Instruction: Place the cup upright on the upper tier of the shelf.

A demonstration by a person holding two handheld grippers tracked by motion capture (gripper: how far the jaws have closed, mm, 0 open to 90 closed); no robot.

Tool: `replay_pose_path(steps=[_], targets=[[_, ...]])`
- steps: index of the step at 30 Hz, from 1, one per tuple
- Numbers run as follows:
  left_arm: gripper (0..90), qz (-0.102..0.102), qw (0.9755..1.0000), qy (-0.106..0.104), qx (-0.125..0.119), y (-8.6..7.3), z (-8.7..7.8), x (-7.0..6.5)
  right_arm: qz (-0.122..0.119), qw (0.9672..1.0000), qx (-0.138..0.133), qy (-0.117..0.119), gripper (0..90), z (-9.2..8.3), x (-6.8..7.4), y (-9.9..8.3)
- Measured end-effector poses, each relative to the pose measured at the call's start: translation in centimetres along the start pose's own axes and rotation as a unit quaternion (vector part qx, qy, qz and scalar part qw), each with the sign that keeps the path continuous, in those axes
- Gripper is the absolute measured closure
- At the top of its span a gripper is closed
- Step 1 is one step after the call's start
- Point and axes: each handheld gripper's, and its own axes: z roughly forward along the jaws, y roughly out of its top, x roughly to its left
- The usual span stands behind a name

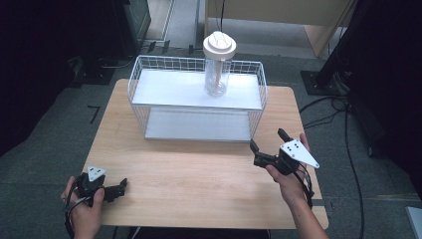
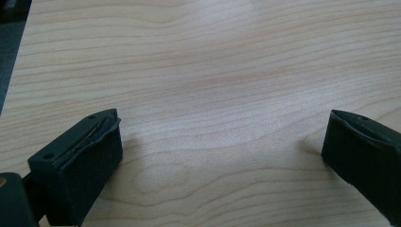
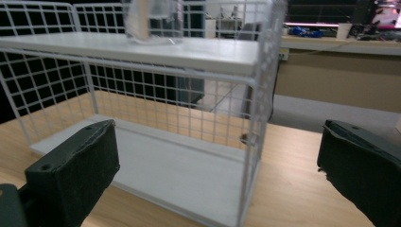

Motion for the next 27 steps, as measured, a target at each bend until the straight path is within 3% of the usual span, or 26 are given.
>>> replay_pose_path(steps=[12,27], targets=[[0.0,0.000,1.0000,0.000,0.000,0.0,0.0,0.0,0.009,0.9977,0.048,-0.047,0.0,-1.7,-3.6,-4.0],[0.0,0.000,1.0000,0.000,0.000,0.0,0.0,0.0,0.009,0.9912,0.109,-0.075,0.0,-4.0,-5.9,-7.9]])
